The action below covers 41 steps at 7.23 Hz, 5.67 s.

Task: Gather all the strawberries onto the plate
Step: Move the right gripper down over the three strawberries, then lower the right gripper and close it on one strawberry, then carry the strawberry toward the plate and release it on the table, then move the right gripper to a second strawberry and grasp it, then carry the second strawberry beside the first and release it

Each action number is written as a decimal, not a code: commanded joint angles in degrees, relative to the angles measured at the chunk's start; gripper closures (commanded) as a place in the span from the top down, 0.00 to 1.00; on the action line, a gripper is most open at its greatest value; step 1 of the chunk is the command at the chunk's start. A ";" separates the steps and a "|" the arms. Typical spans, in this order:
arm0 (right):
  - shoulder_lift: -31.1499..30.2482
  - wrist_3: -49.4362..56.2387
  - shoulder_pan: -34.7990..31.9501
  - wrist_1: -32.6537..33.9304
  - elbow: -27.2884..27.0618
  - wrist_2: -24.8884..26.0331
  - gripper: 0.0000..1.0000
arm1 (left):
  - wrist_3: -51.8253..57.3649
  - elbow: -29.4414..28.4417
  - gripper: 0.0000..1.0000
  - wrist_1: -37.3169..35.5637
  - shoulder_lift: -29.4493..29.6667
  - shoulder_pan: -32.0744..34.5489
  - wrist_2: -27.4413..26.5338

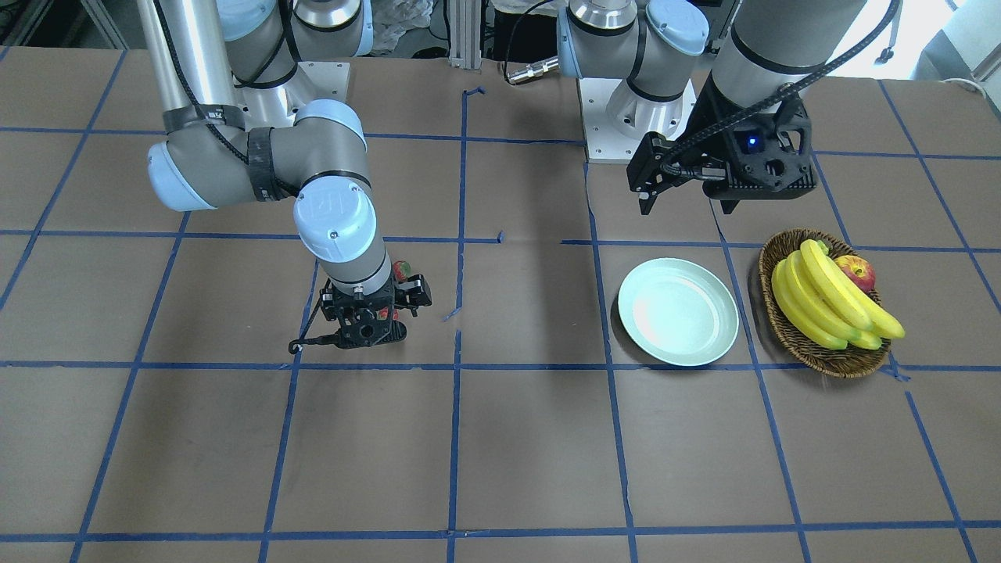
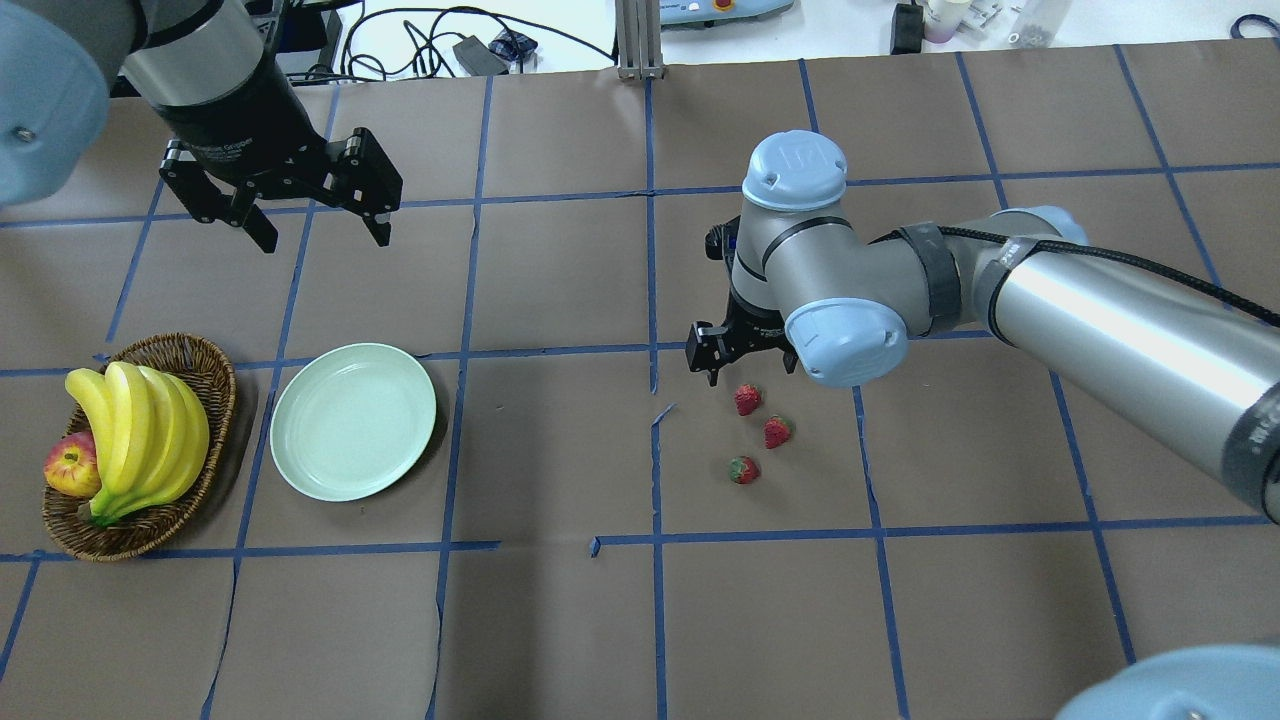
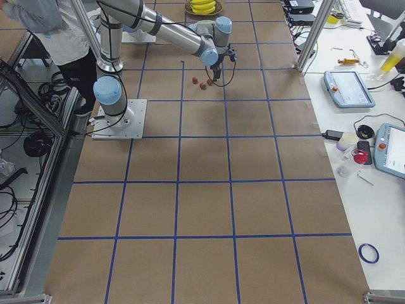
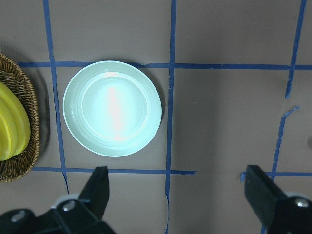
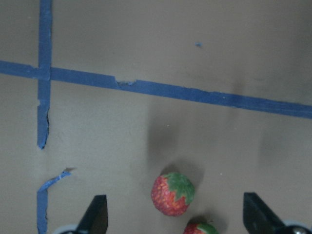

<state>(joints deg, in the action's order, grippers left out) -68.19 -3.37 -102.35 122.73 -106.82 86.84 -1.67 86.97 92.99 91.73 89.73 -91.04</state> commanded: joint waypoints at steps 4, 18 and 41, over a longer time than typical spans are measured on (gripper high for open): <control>1.22 -5.31 -0.04 1.55 -1.81 0.17 0.76 | 0.08 0.04 1.00 0.00 -0.59 0.00 -0.01; 7.73 -29.42 -18.06 1.90 9.88 -5.56 0.99 | 0.17 0.04 1.00 0.09 -0.23 -0.26 -1.51; 3.59 -28.21 -16.39 4.62 3.72 -3.44 1.00 | 0.26 -0.05 1.00 0.09 -0.15 -0.88 -2.30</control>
<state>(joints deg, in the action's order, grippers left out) -64.41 -33.32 -118.75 127.24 -102.72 82.80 -1.41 86.96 93.07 91.58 88.88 -93.28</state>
